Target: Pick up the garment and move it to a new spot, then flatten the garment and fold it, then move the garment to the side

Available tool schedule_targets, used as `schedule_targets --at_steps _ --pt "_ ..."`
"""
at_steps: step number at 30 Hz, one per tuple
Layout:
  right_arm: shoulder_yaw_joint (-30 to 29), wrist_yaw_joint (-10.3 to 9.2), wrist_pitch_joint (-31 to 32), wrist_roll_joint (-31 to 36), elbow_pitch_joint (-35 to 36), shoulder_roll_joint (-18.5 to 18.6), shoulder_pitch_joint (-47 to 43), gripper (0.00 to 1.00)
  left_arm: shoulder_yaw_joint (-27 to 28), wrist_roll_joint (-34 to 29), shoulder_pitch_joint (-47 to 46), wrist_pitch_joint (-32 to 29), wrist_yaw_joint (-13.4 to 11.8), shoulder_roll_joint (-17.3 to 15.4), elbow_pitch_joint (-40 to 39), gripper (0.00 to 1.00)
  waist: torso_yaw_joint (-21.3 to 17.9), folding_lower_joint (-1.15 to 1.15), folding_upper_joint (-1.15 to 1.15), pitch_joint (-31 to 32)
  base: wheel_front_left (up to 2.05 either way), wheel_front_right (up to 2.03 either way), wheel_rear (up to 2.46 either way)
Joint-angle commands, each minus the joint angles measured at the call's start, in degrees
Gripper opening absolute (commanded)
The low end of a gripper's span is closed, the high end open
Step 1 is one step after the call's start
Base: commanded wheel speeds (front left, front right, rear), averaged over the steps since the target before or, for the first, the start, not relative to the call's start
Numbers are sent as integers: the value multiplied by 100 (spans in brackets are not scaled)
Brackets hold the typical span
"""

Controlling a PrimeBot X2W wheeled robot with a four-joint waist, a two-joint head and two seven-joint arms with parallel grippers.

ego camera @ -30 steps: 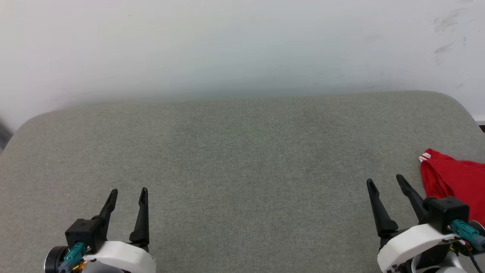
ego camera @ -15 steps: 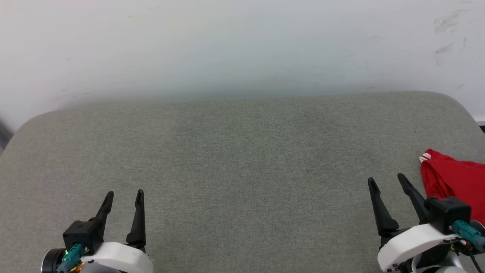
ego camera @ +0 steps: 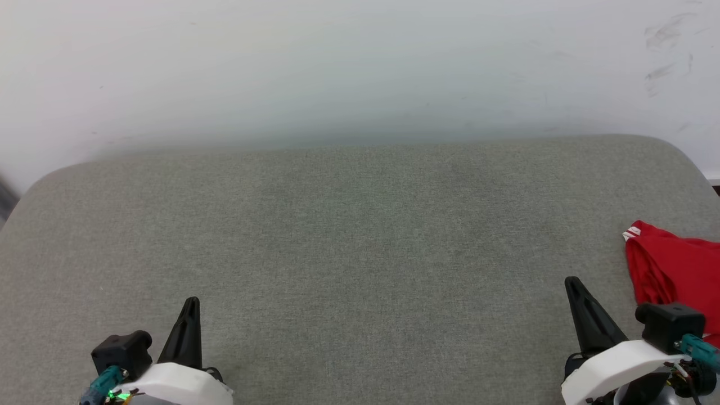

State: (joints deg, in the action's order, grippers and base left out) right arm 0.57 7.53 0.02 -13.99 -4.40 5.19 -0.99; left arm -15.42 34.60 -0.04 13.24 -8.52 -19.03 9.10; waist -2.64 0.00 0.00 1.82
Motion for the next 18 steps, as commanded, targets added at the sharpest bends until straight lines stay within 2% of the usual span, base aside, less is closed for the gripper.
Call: schedule_targets --at_steps 1,18 --pt "-45 0 12 -338 40 -13 157 0 143 245 -135 -66 71 12 -57 0 5 0 0 -3 0 0 0" --pt "-185 -2 146 -2046 -168 -63 290 0 595 1519 -277 -486 425 357 99 0 43 0 0 -31 0 0 0"
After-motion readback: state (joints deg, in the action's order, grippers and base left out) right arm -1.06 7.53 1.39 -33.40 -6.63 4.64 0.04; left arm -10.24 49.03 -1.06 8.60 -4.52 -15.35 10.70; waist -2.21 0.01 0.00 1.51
